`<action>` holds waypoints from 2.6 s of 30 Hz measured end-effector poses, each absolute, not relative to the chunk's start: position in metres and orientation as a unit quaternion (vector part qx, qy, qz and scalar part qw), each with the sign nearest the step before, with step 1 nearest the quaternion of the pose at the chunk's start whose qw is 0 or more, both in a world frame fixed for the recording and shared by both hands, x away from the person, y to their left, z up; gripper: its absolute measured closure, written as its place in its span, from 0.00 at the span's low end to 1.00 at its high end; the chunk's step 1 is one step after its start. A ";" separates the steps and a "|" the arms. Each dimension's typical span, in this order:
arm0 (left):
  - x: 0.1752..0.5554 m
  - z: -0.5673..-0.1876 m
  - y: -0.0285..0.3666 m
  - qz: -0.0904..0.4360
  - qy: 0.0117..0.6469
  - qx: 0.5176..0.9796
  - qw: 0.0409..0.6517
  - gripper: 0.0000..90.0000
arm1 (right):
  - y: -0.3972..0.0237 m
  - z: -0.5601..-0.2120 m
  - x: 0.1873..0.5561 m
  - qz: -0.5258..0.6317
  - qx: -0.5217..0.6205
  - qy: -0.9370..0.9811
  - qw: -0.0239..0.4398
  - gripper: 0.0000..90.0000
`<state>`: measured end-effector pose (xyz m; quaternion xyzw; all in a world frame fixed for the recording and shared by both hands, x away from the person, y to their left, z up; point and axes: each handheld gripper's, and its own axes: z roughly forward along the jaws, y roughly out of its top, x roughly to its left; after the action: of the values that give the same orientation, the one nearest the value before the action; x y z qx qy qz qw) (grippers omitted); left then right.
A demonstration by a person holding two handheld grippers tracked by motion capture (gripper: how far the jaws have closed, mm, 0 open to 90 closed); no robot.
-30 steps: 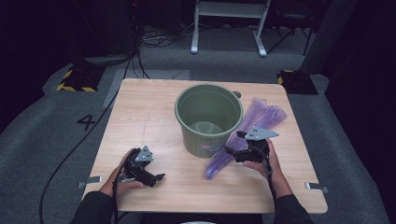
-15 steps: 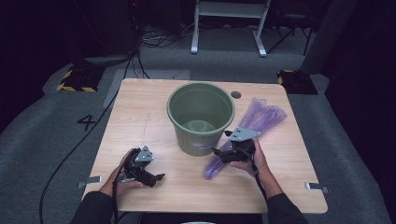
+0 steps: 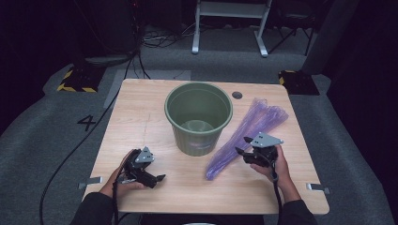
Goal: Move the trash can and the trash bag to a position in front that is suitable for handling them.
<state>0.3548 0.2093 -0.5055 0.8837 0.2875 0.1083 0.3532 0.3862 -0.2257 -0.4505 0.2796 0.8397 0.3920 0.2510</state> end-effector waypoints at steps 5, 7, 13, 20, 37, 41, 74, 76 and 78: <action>0.357 -0.506 0.205 0.110 0.292 0.882 0.352 0.00 | -0.230 -0.467 0.393 0.404 0.281 0.839 0.230 0.74; 0.357 -0.506 0.205 0.111 0.293 0.882 0.353 0.00 | -0.224 -0.473 0.396 0.407 0.274 0.845 0.211 0.75; 0.354 -0.505 0.202 0.115 0.299 0.880 0.351 0.01 | -0.209 -0.488 0.398 0.399 0.264 0.860 0.178 0.74; 0.347 -0.505 0.192 0.114 0.292 0.882 0.352 0.02 | -0.189 -0.495 0.393 0.399 0.251 0.870 0.144 0.68; 0.324 -0.483 0.156 0.096 0.233 0.878 0.408 0.17 | -0.169 -0.500 0.386 0.394 0.254 0.873 0.135 0.50; 0.317 -0.478 0.135 0.085 0.216 0.877 0.420 0.18 | -0.166 -0.501 0.386 0.395 0.257 0.872 0.135 0.50; 0.350 -0.495 0.108 0.061 0.148 0.916 0.368 0.68 | -0.212 -0.493 0.430 0.360 0.378 0.819 0.238 0.32; 0.352 -0.495 0.110 0.062 0.156 0.914 0.370 0.68 | -0.212 -0.499 0.432 0.343 0.381 0.826 0.235 0.37; 0.354 -0.496 0.112 0.064 0.160 0.913 0.370 0.65 | -0.214 -0.500 0.431 0.353 0.382 0.824 0.223 0.44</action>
<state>0.3542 0.1115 -0.4956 0.9128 0.1602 0.0639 0.3703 0.4314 -0.2142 -0.5000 0.3824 0.8243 0.3530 0.2228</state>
